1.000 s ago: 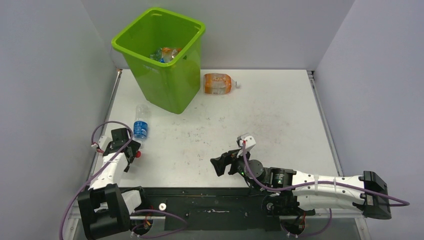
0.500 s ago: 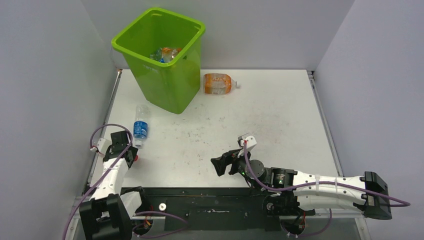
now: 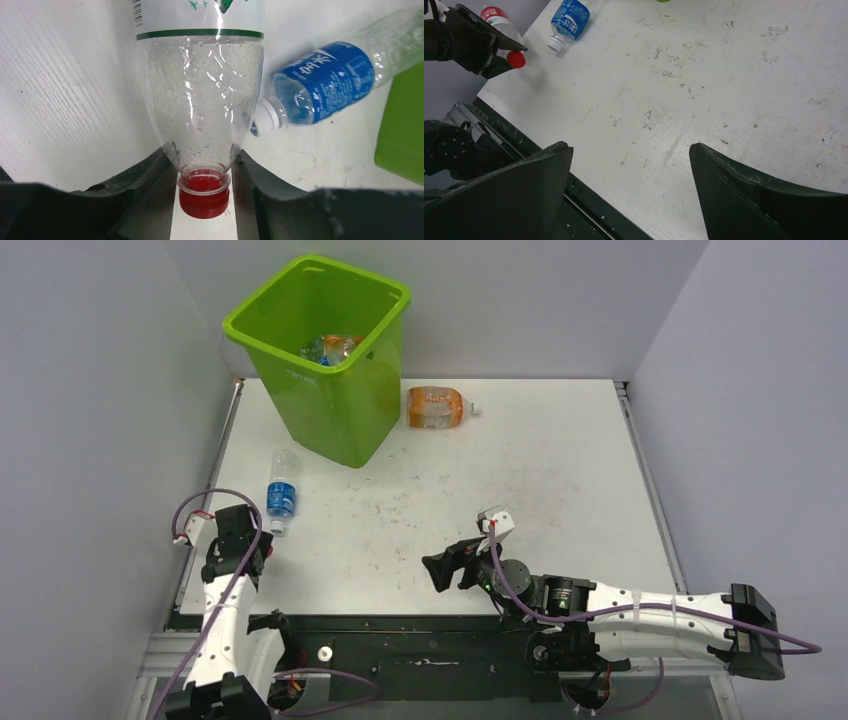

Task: Put the plastic bottles in the bin
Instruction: Pick up the plastic bottle at the center of the board.

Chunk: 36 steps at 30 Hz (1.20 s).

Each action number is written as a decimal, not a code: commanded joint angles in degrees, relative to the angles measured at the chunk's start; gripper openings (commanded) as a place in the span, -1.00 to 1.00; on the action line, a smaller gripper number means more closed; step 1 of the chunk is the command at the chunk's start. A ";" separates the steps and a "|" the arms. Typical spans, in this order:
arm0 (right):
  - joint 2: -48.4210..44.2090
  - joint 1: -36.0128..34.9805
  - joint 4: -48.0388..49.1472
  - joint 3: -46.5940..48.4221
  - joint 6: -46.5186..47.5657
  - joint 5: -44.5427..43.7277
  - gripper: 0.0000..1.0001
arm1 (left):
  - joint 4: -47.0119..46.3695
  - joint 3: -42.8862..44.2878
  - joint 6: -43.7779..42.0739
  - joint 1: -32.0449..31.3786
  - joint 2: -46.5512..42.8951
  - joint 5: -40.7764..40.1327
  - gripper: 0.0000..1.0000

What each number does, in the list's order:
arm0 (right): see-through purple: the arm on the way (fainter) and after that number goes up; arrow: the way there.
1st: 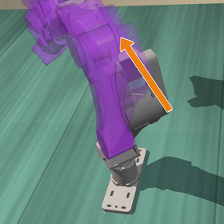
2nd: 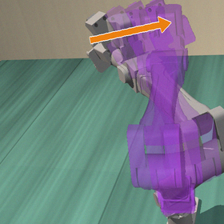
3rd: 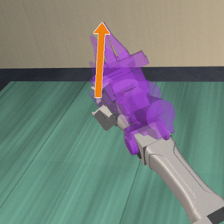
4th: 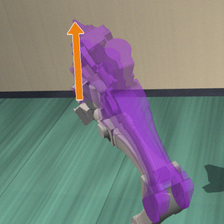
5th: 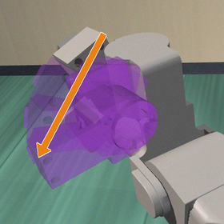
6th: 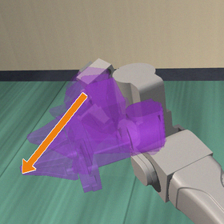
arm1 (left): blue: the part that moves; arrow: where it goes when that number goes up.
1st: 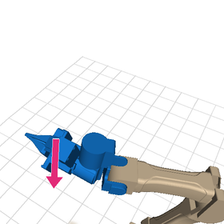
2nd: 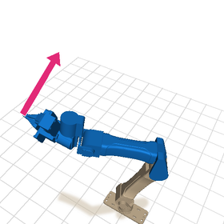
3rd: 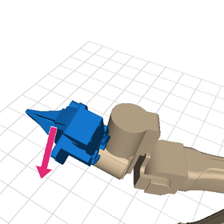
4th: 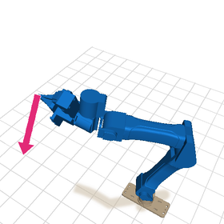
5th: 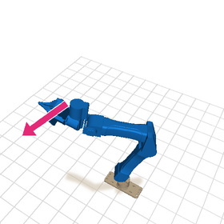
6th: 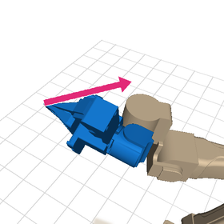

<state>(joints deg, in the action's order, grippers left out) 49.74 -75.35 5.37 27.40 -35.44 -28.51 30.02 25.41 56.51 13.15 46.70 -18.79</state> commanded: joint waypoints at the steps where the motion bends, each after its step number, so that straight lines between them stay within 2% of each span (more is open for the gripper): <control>1: -0.77 0.28 0.83 0.78 -0.39 -0.31 0.79 | 3.32 6.13 -0.76 -1.91 -4.98 -0.32 -1.00; 6: 0.14 0.29 0.09 3.05 1.28 -0.19 0.79 | 8.79 14.01 -1.38 -9.39 -8.67 -5.64 -1.00; 10: 0.34 0.38 -0.93 5.59 3.15 -0.44 0.79 | 9.23 18.29 -1.32 -16.71 -11.87 -8.84 -1.00; 20: 0.41 0.45 -5.16 12.45 9.05 -1.09 0.79 | 4.38 27.60 -11.09 -31.50 -12.03 -6.78 -1.00; 27: -1.01 2.47 -7.47 13.51 9.88 -0.51 0.79 | -2.75 24.53 -23.90 -34.59 -15.15 1.36 -1.00; 36: -2.71 7.49 -1.97 12.38 8.52 10.02 0.79 | -13.70 13.99 -37.34 -34.77 -23.17 17.87 -1.00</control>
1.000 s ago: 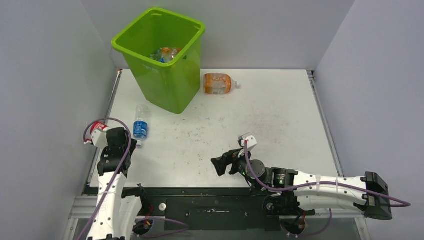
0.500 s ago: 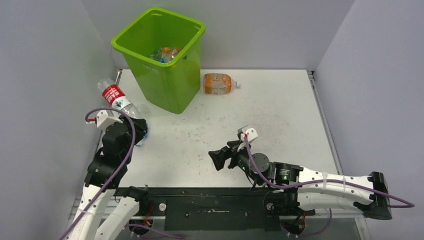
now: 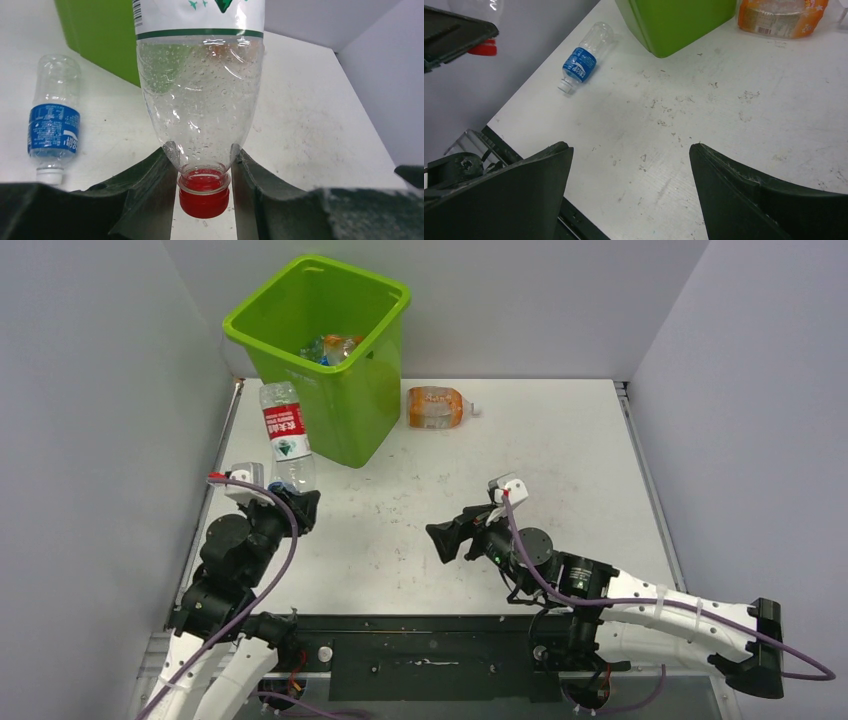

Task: Put the plastic bottles in the bin
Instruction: Pick up the plastic bottle at the center of the board, then place the plastic bottle in the trash bin.

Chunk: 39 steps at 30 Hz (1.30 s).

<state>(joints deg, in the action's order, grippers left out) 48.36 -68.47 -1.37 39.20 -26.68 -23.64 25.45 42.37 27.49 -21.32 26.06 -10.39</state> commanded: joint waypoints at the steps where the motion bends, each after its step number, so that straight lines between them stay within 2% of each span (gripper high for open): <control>1: -1.40 0.61 4.93 1.06 -0.19 5.89 0.79 | -10.29 -3.98 -9.00 -0.30 -3.44 10.93 -1.00; 9: -0.97 0.62 5.59 8.95 3.41 14.19 0.79 | -19.70 -12.34 -13.16 -0.30 -10.75 22.40 -1.00; 19: 7.57 0.75 7.91 20.59 5.28 16.69 0.79 | -24.50 -14.32 -17.31 -0.39 -9.36 34.01 -1.00; 23: 10.90 1.84 10.86 23.64 4.01 17.35 0.79 | -28.43 -15.08 -18.13 -0.39 -9.47 34.82 -1.00; 28: 16.34 5.86 11.85 28.14 -0.97 22.97 0.79 | -30.01 -15.24 -20.52 -0.60 -8.76 36.27 -1.00; 33: 20.95 12.19 11.59 34.01 -6.17 35.03 0.79 | -31.64 -14.38 -23.82 -1.50 -6.45 36.12 -1.00; 39: 28.82 15.27 3.70 44.81 -6.05 42.47 0.79 | -33.22 -12.68 -27.90 -5.07 -2.41 33.94 -1.00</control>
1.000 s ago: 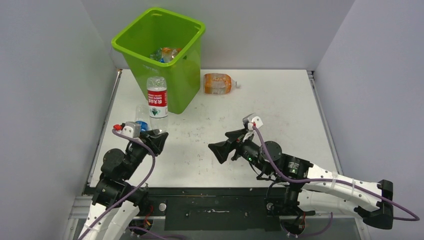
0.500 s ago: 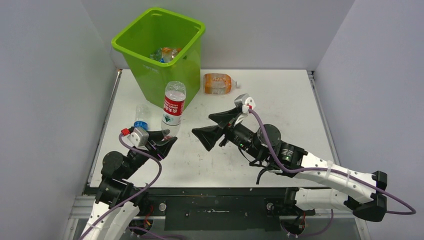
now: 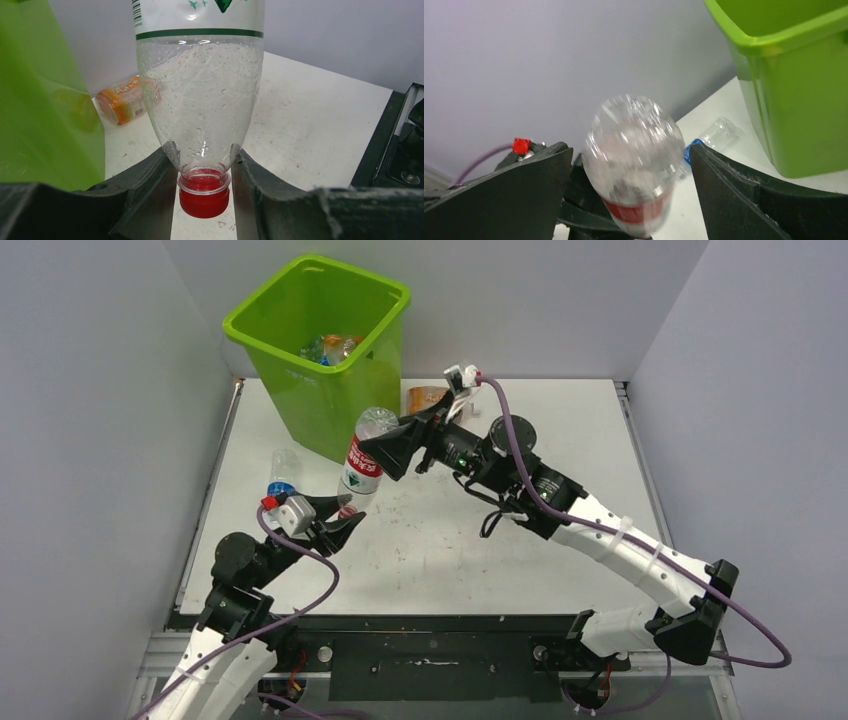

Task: Put the plastic bottles in the bin
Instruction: Place the plastic bottle in the trash bin.

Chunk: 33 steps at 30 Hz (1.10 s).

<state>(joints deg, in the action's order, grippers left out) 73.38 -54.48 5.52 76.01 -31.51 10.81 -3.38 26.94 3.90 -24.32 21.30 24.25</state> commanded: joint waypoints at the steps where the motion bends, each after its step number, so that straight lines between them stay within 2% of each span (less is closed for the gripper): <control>1: 5.04 1.45 -4.63 9.71 -0.70 8.51 0.79 | -3.87 3.47 -6.00 -2.87 3.28 -1.51 -1.00; 5: 8.91 2.13 -12.65 14.87 0.79 7.64 0.80 | -1.69 5.68 -10.92 -6.88 4.66 -5.91 -1.00; 8: 10.32 3.52 -18.16 16.70 0.78 8.26 0.99 | -1.63 6.27 -13.84 -8.88 3.97 -8.74 -1.00; 10: 9.86 4.01 -21.01 16.75 1.17 8.85 0.78 | -1.90 6.58 -14.29 -9.16 3.96 -9.23 -1.00; 13: 7.64 4.27 -22.38 14.92 1.41 8.70 0.11 | -4.01 6.28 -13.41 -9.21 4.14 -10.13 -0.96; 14: 6.20 4.37 -21.95 13.75 1.63 8.40 -0.06 | -5.06 6.01 -12.25 -9.25 4.16 -10.49 -0.68; 16: 2.67 4.49 -19.70 10.95 2.54 7.10 -0.29 | -7.35 5.75 -8.81 -9.26 4.10 -11.09 0.06; 18: -1.02 4.77 -15.77 7.23 3.22 5.65 -0.46 | -10.94 4.80 -3.36 -9.31 3.62 -12.36 1.00; 19: -3.10 4.76 -13.45 5.33 3.47 5.03 -0.54 | -12.87 4.11 0.37 -9.31 3.37 -13.23 0.93; 21: -7.05 4.78 -7.76 0.89 3.82 3.64 -0.63 | -17.03 3.00 7.53 -9.26 3.00 -14.31 0.92; 24: -14.21 4.71 5.34 -9.02 2.88 0.54 -0.87 | -25.13 -0.21 24.11 -9.32 2.75 -16.84 0.92; 27: -19.45 4.63 21.24 -19.11 0.03 -1.94 -0.89 | -42.01 -6.26 44.56 -9.43 5.45 -18.75 0.92; 29: -20.84 4.60 29.77 -23.64 -1.52 -2.05 -0.89 | -53.51 -9.81 55.24 -9.63 9.50 -20.59 0.92; 31: -21.54 4.35 38.62 -27.65 -3.01 -2.78 -0.89 | -61.93 -11.69 62.19 -10.90 14.30 -22.99 0.92; 33: -21.57 4.12 48.87 -32.16 -4.41 -5.49 -0.89 | -67.50 -11.96 63.14 -12.42 17.22 -24.53 0.92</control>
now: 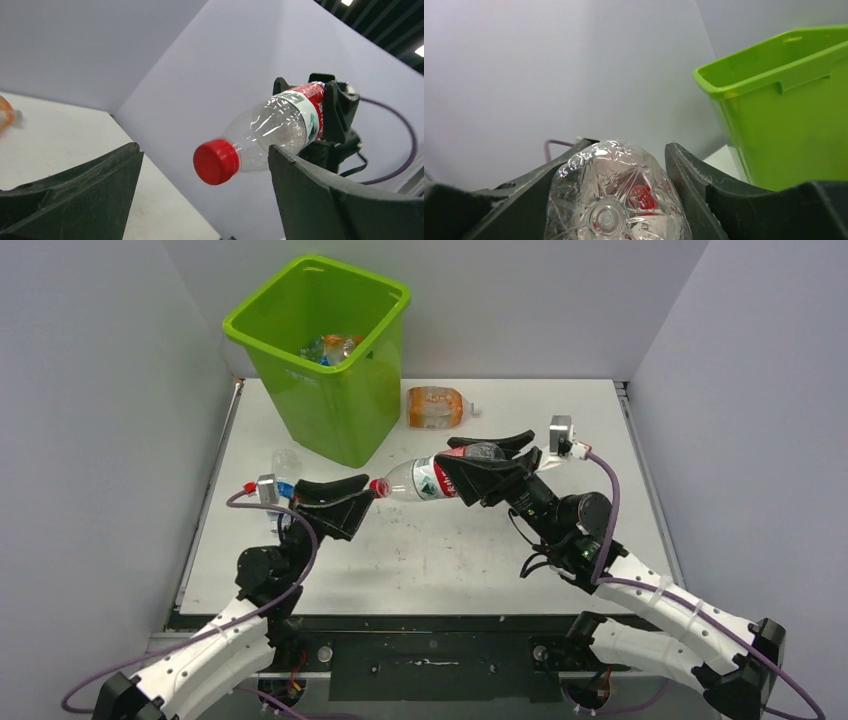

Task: Put the plastic bottles in the bin
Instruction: Place the plastic bottle in the trash bin.

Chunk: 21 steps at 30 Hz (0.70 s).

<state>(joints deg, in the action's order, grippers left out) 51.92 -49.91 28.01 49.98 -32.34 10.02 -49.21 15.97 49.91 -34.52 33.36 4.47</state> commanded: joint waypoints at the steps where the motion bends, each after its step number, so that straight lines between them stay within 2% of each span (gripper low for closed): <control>1: 0.16 -0.60 31.56 -8.23 -4.11 -6.06 -0.89 | -23.06 -0.69 16.99 -3.07 6.16 -5.85 0.92; 3: 1.36 -0.92 41.52 -11.23 -4.88 -7.74 -0.89 | -24.63 0.29 15.77 -4.60 7.77 -6.48 0.92; 7: 4.49 -1.80 50.38 -11.64 -4.93 -8.40 -0.89 | -27.15 2.51 14.14 -6.49 11.18 -6.14 0.92; 14: 7.07 -3.81 55.78 -12.08 -5.25 -8.06 -0.89 | -35.52 7.67 14.22 -7.45 19.20 -5.39 0.92; 17: 6.82 -4.27 56.74 -13.35 -5.45 -8.56 -0.89 | -38.11 10.14 14.68 -8.27 22.84 -6.06 0.99; 21: 6.29 -4.56 56.55 -14.56 -5.22 -8.75 -0.89 | -42.89 13.22 15.03 -9.75 27.04 -6.21 0.64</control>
<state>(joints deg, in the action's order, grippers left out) 58.89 -53.82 79.57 36.58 -36.97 1.74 -82.43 24.77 64.23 -42.76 57.14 -1.48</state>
